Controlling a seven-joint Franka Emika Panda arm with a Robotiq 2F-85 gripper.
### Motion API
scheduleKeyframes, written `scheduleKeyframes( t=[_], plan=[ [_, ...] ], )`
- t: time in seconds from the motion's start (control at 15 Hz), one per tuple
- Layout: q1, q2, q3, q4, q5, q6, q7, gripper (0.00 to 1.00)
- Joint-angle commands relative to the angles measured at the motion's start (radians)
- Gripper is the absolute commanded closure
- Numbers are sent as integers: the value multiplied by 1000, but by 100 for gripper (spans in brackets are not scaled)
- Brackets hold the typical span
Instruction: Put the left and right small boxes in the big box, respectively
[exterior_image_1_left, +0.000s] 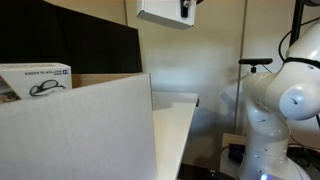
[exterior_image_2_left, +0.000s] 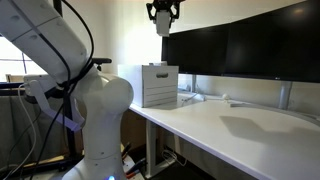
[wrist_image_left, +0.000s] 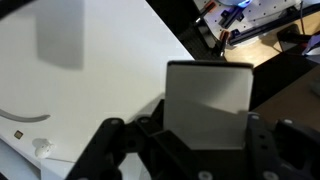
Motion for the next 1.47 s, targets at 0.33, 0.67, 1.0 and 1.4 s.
scheduleKeyframes(
  t=[0.33, 0.67, 1.0, 1.4],
  plan=[
    [86, -33, 52, 37, 78, -60, -42, 69],
    [139, -5, 90, 44, 84, -53, -113, 69],
    [160, 93, 130, 71, 62, -2, -217, 69],
    [152, 222, 203, 97, 42, 113, -281, 69]
  ],
)
